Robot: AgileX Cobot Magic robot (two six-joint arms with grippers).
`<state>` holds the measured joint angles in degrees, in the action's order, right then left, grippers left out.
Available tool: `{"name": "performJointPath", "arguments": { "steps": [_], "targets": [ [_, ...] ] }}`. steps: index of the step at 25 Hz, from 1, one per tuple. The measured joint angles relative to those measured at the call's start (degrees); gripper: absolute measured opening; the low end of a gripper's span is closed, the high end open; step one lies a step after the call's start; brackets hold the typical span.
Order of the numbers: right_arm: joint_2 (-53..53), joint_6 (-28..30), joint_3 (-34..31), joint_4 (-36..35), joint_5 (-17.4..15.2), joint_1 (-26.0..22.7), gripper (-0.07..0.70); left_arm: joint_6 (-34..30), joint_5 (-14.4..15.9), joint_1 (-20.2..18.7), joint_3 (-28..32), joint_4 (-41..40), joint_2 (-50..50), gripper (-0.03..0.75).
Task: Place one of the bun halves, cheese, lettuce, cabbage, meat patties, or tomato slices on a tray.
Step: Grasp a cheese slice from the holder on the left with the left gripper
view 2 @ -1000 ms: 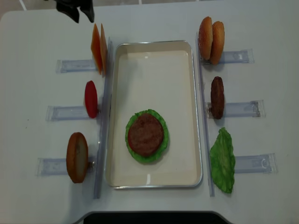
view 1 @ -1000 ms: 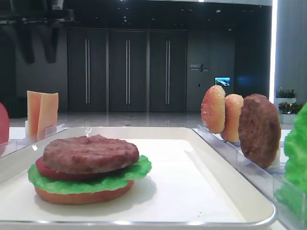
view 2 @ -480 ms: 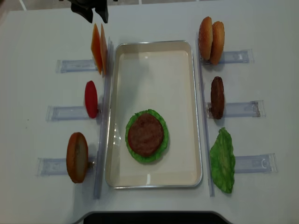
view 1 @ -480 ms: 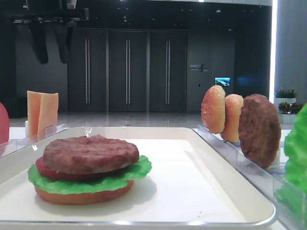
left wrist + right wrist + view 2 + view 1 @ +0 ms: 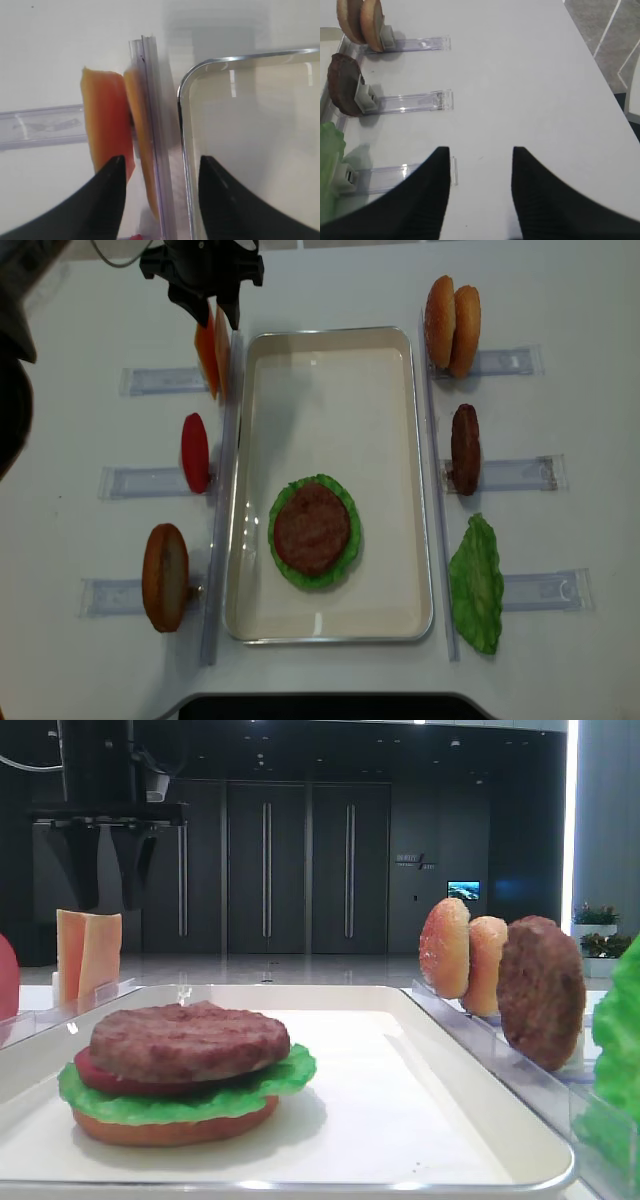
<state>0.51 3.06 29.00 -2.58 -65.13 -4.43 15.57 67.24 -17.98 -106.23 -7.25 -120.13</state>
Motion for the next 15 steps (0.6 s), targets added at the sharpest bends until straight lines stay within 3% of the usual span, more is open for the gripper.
{"name": "performJointPath", "arguments": {
  "steps": [15],
  "targets": [
    [0.0,0.0,0.0,0.0,0.0,0.0,0.286,0.2,-0.2,0.0,0.0,-3.2,-2.4,0.363]
  ]
}}
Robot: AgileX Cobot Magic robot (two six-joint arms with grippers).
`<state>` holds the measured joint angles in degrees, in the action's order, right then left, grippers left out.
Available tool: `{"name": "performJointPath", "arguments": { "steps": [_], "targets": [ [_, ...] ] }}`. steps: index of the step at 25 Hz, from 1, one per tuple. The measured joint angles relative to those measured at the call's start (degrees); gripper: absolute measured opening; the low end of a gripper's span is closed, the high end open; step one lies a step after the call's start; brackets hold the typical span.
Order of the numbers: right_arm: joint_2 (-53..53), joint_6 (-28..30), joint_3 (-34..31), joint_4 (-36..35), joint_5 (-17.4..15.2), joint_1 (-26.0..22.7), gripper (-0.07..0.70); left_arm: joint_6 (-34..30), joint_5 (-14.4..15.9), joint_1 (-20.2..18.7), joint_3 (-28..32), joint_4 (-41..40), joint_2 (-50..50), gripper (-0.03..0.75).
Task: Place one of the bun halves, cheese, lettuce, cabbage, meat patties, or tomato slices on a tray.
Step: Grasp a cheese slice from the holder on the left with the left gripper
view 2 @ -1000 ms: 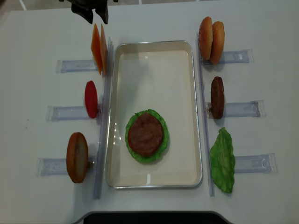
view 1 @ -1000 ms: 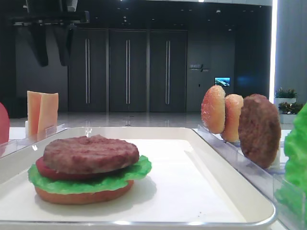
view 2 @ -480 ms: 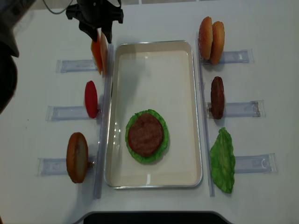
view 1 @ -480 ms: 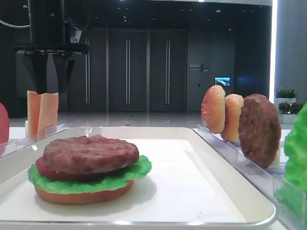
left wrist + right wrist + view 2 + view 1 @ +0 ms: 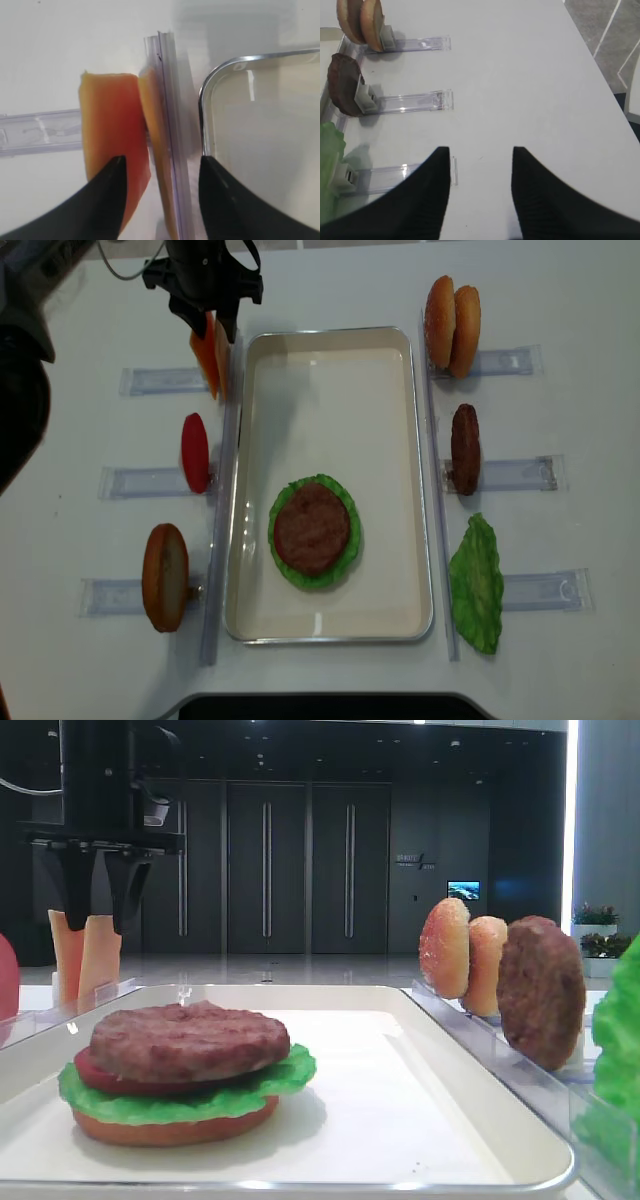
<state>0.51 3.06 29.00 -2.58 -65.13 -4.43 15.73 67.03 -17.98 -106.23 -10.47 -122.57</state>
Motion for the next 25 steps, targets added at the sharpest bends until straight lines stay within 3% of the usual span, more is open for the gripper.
{"name": "performJointPath", "arguments": {
  "steps": [25],
  "targets": [
    [0.0,0.0,0.0,0.0,0.0,0.0,0.286,0.0,-3.4,0.0,0.0,-0.1,-0.5,0.362]
  ]
}}
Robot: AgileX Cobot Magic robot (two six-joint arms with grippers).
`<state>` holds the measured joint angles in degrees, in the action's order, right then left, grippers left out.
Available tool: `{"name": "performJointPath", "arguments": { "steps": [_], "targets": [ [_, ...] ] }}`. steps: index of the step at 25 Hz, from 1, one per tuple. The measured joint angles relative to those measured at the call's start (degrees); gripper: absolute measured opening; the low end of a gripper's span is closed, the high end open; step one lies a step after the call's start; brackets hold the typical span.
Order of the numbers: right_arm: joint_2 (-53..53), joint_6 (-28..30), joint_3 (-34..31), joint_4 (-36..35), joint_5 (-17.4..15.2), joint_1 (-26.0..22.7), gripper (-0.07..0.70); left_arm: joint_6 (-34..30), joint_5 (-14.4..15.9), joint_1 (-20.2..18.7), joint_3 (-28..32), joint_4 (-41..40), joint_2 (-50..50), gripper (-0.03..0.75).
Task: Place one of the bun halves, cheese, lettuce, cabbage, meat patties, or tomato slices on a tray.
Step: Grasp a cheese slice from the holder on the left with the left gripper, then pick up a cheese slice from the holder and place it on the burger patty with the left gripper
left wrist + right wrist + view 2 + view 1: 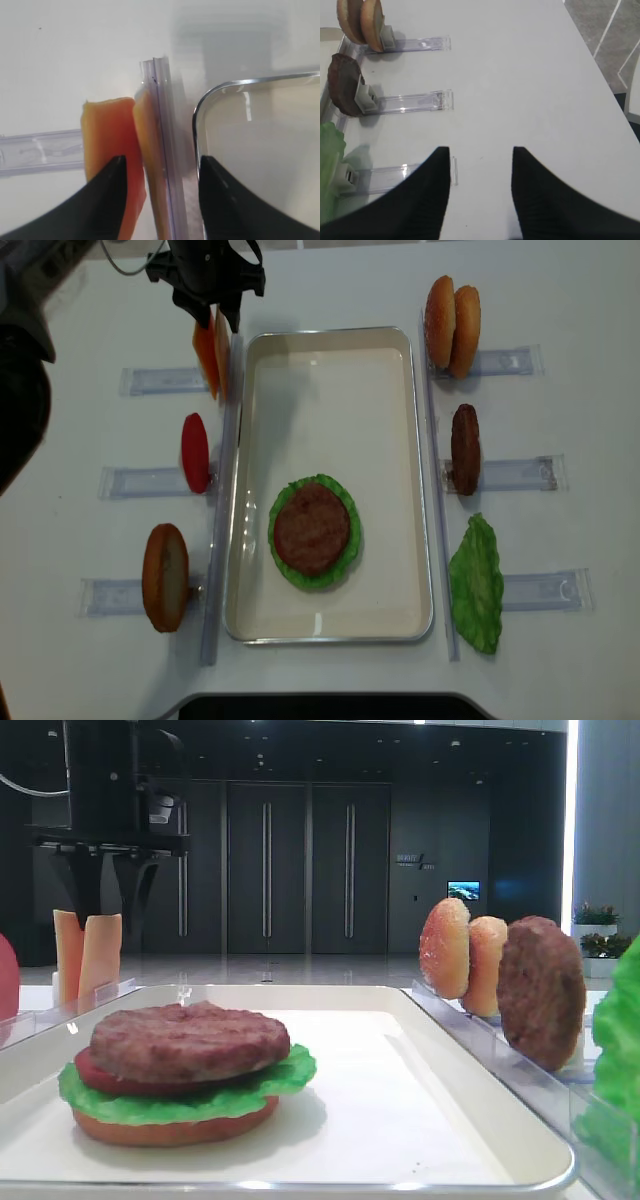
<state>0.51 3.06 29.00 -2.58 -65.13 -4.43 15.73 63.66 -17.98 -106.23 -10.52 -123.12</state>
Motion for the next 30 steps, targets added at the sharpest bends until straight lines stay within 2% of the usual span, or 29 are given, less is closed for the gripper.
{"name": "performJointPath", "arguments": {
  "steps": [12,14,18,20,23,26,30],
  "targets": [
    [0.0,0.0,0.0,0.0,0.0,0.0,0.286,0.0,0.1,0.0,0.0,0.4,-2.2,0.342],
    [0.0,0.0,0.0,0.0,0.0,0.0,0.286,0.0,0.1,0.0,0.0,0.2,-2.2,0.290],
    [0.0,0.0,0.0,0.0,0.0,0.0,0.286,0.0,1.1,0.0,0.0,-0.5,-2.3,0.094],
    [0.0,0.0,0.0,0.0,0.0,0.0,0.286,-0.1,1.6,0.0,0.0,-0.9,-2.3,0.041],
    [0.0,0.0,0.0,0.0,0.0,0.0,0.286,-0.1,2.5,0.0,-0.1,-1.1,-2.3,0.032],
    [0.0,0.0,0.0,0.0,0.0,0.0,0.286,-0.1,5.1,0.0,-1.1,-1.0,-2.3,0.032],
    [0.0,0.0,0.0,0.0,0.0,0.0,0.286,-0.1,6.0,0.0,-5.8,0.4,-2.3,0.032]
  ]
}}
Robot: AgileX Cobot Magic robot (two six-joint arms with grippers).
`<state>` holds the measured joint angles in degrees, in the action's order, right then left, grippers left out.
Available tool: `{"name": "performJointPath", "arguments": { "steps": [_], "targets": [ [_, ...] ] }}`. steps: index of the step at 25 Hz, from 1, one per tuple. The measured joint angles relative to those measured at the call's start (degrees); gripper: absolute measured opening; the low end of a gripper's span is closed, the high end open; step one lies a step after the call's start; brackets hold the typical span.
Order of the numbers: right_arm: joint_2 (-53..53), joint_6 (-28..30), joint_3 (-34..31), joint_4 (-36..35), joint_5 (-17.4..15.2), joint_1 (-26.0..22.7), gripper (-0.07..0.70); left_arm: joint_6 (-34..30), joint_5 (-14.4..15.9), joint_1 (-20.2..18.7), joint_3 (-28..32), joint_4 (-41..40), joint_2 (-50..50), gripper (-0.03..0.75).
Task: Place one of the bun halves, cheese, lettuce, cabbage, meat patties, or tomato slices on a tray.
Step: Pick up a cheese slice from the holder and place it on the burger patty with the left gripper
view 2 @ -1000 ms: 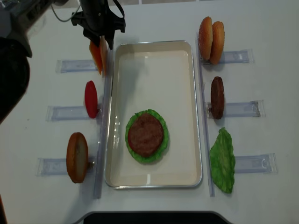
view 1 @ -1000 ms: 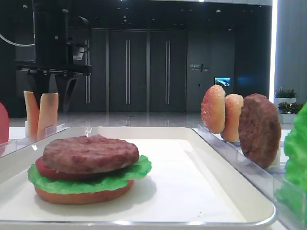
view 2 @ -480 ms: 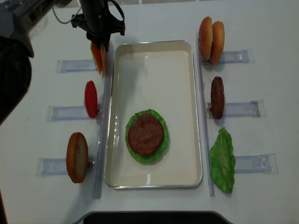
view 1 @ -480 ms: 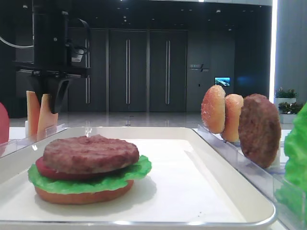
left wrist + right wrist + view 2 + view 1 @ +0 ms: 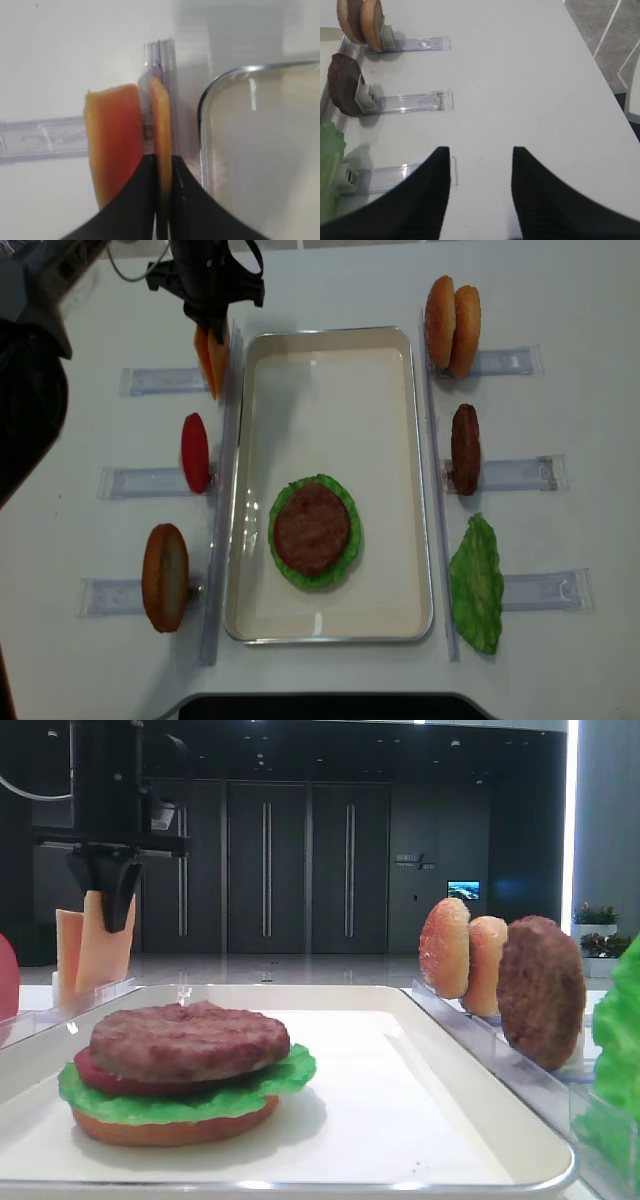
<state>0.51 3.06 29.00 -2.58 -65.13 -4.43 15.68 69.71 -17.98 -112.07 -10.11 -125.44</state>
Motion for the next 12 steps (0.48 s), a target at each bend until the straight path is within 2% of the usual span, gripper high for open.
{"name": "performJointPath", "arguments": {
  "steps": [5,12],
  "targets": [
    [0.0,0.0,0.0,0.0,0.0,0.0,0.286,-0.2,0.1,0.0,-4.2,4.0,0.4,0.032],
    [0.0,0.0,0.0,0.0,0.0,0.0,0.285,-0.7,0.5,0.0,-4.6,6.5,4.3,0.031]
  ]
}}
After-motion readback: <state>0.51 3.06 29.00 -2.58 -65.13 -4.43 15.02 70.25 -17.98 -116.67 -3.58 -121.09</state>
